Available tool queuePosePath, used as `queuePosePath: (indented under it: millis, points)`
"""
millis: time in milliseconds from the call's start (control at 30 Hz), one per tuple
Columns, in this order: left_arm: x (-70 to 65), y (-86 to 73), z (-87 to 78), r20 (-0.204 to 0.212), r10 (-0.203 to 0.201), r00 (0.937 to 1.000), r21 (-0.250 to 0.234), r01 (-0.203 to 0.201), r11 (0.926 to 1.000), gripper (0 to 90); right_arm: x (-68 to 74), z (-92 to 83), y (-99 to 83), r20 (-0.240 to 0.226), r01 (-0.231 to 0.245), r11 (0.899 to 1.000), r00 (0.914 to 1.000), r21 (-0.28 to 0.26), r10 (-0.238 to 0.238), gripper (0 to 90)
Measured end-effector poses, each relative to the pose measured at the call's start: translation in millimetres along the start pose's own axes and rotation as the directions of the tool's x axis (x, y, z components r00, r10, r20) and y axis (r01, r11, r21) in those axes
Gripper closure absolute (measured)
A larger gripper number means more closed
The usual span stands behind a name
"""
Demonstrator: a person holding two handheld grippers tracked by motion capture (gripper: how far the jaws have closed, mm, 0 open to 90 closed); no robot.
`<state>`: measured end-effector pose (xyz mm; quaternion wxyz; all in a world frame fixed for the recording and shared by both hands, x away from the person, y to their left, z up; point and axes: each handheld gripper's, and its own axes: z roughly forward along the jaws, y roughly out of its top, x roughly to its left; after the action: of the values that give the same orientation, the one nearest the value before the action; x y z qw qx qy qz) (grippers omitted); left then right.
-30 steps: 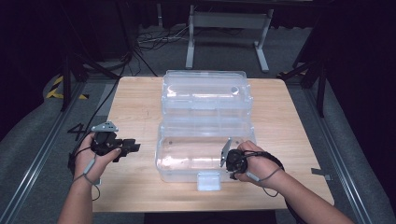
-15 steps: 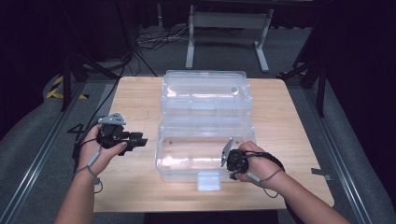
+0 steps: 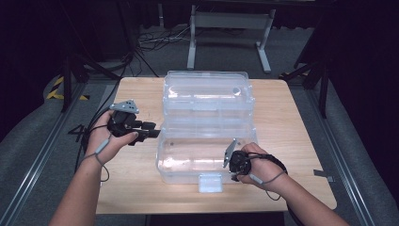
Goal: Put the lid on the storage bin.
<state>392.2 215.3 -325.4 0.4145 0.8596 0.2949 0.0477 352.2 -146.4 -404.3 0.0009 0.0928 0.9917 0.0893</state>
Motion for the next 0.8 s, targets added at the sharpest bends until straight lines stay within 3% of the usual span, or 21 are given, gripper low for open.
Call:
queuePosePath:
  millis: [133, 233, 300, 533, 800]
  points:
    - [-3.5, 19.9, 4.5, 0.003, 0.044, 0.999, 0.005, -0.044, 0.999, 62.0, -0.8, 0.3, -0.9, 0.002, 0.005, 1.0, 1.0, -0.01, -0.005, 84.1]
    - [-6.0, 32.4, 8.4, 0.018, 0.056, 0.9983, 0.006, -0.056, 0.9984, 61.9, -0.7, 0.2, -1.0, 0.002, 0.002, 1.0, 1.0, -0.01, -0.002, 84.1]
    - [-6.7, 40.7, 12.5, 0.006, 0.077, 0.997, 0.025, -0.077, 0.9967, 61.9, -0.8, 0.3, -1.1, 0.003, -0.001, 1.0, 1.0, -0.011, 0.001, 84.0]
    - [-8.8, 60.0, 22.4, 0.022, 0.092, 0.9955, 0.03, -0.093, 0.9953, 62.2, -0.7, 0.4, -2.1, 0.002, -0.01, 1.0, 1.0, -0.02, 0.01, 83.8]
    - [-10.8, 82.9, 35.3, 0.026, 0.145, 0.9891, 0.055, -0.147, 0.9877, 62.7, -0.8, 0.7, -3.0, 0.001, -0.015, 1.0, 0.9999, -0.028, 0.015, 83.7]
